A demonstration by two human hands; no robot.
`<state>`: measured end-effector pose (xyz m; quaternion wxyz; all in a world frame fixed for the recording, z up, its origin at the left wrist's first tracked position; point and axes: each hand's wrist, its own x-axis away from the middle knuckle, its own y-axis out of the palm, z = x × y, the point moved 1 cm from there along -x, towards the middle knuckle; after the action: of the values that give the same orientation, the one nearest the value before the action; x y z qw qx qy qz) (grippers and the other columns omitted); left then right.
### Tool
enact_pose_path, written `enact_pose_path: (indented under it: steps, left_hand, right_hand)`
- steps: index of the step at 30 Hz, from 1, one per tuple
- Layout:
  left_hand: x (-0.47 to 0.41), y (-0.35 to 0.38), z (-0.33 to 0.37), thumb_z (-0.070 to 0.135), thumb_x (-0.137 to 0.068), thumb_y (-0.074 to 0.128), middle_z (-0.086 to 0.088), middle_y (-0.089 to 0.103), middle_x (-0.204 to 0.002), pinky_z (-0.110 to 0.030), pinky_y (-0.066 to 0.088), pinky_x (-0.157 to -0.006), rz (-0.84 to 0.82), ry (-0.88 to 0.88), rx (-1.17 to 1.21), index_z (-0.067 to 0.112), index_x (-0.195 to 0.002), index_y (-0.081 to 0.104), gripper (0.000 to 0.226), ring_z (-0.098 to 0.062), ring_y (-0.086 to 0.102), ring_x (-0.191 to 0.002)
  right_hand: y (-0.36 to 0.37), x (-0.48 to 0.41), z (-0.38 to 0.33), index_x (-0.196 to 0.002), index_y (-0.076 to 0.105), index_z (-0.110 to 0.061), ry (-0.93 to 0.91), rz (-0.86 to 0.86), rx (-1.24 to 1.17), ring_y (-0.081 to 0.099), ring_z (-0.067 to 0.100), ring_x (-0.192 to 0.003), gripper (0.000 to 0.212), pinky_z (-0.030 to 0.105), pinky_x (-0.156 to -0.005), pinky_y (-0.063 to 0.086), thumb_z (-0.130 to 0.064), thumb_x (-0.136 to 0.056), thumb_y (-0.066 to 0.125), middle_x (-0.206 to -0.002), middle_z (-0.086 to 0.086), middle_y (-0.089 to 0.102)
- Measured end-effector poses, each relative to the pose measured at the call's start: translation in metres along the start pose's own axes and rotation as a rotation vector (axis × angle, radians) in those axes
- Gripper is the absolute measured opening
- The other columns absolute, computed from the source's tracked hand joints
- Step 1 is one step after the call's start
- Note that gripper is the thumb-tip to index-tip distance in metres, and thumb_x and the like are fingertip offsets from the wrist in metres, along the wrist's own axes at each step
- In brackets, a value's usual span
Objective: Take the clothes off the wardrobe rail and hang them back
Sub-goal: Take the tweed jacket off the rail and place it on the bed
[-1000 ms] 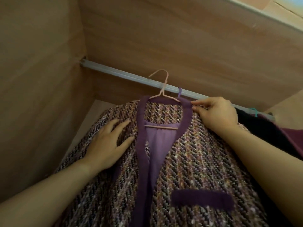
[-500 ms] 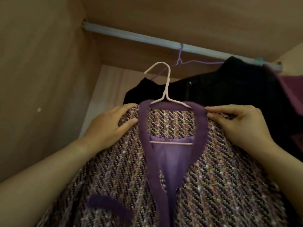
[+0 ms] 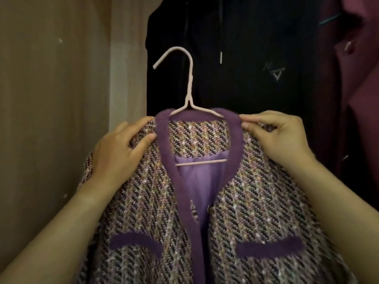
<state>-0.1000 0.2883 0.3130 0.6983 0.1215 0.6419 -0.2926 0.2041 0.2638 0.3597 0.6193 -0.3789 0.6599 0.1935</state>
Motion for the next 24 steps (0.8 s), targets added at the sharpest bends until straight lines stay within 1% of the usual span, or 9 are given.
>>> enact_pose_path:
  steps: [2,4,7,10,13,16,19,21,24]
  left_hand:
    - [0.011,-0.017,0.008,0.055,-0.087,0.043,-0.001,0.058,-0.091,-0.028,0.036,-0.065,-0.003,0.011,-0.036,0.033,-0.128,0.056,0.048,-0.027,0.059,-0.086]
    - [0.022,-0.036,0.018,0.057,-0.088,0.037,0.003,0.054,-0.086,-0.028,0.034,-0.062,-0.003,0.02,-0.049,0.033,-0.128,0.055,0.05,-0.026,0.058,-0.08]
    - [0.045,-0.065,0.037,0.057,-0.089,0.035,0.003,0.054,-0.083,-0.029,0.036,-0.058,-0.015,0.014,-0.049,0.033,-0.127,0.056,0.05,-0.024,0.057,-0.076]
    - [0.081,-0.087,0.056,0.055,-0.089,0.039,0.0,0.058,-0.083,-0.029,0.039,-0.059,-0.061,0.001,-0.071,0.032,-0.123,0.059,0.046,-0.026,0.059,-0.075]
    - [0.121,-0.108,0.074,0.053,-0.089,0.04,-0.005,0.059,-0.084,-0.037,0.047,-0.063,-0.152,0.002,-0.066,0.029,-0.123,0.06,0.046,-0.029,0.059,-0.074]
    - [0.154,-0.134,0.096,0.051,-0.091,0.041,-0.002,0.055,-0.081,-0.035,0.043,-0.063,-0.196,0.017,-0.056,0.028,-0.123,0.06,0.044,-0.028,0.057,-0.072]
    - [0.17,-0.164,0.118,0.044,-0.092,0.046,-0.001,0.048,-0.078,-0.031,0.032,-0.062,-0.164,0.053,-0.089,0.026,-0.123,0.06,0.038,-0.026,0.053,-0.07]
    - [0.167,-0.186,0.133,0.04,-0.093,0.05,-0.004,0.05,-0.079,-0.032,0.03,-0.063,-0.12,0.07,-0.086,0.025,-0.122,0.06,0.035,-0.027,0.053,-0.071]
    - [0.147,-0.221,0.155,0.038,-0.093,0.052,-0.007,0.052,-0.08,-0.034,0.032,-0.064,-0.046,0.078,-0.055,0.024,-0.123,0.06,0.034,-0.029,0.052,-0.073]
  right_hand:
    - [-0.006,0.013,-0.011,-0.1,0.071,-0.023,0.002,-0.006,-0.014,0.066,0.004,-0.087,0.022,0.026,-0.081,0.053,-0.018,-0.079,0.072,-0.089,-0.009,0.07]
    - [-0.017,0.026,-0.026,-0.101,0.07,-0.022,-0.008,0.0,-0.009,0.065,0.003,-0.087,0.022,0.022,-0.079,0.052,-0.018,-0.079,0.072,-0.09,-0.008,0.07]
    - [-0.036,0.054,-0.051,-0.102,0.07,-0.021,-0.025,0.01,0.018,0.065,0.003,-0.085,0.022,0.016,-0.077,0.05,-0.018,-0.08,0.07,-0.09,-0.009,0.069]
    - [-0.051,0.101,-0.073,-0.103,0.068,-0.023,0.022,-0.001,0.045,0.065,0.005,-0.082,0.024,0.016,-0.075,0.049,-0.017,-0.08,0.071,-0.087,-0.007,0.069]
    - [-0.07,0.154,-0.099,-0.102,0.068,-0.023,0.099,-0.013,0.055,0.066,0.007,-0.08,0.024,0.017,-0.075,0.05,-0.014,-0.079,0.071,-0.086,-0.004,0.069]
    - [-0.097,0.194,-0.13,-0.102,0.068,-0.021,0.127,-0.003,0.087,0.064,0.006,-0.078,0.024,0.017,-0.074,0.049,-0.013,-0.08,0.071,-0.085,-0.003,0.069]
    - [-0.126,0.211,-0.164,-0.102,0.069,-0.019,0.138,0.022,0.101,0.065,0.007,-0.077,0.022,0.019,-0.072,0.05,-0.013,-0.081,0.07,-0.086,-0.005,0.068]
    - [-0.144,0.209,-0.188,-0.102,0.069,-0.018,0.128,0.054,0.105,0.064,0.004,-0.077,0.022,0.017,-0.073,0.049,-0.013,-0.081,0.07,-0.085,-0.007,0.067]
    - [-0.172,0.189,-0.222,-0.102,0.07,-0.015,0.086,0.108,0.113,0.06,-0.005,-0.078,0.02,0.014,-0.073,0.046,-0.015,-0.082,0.07,-0.086,-0.008,0.066]
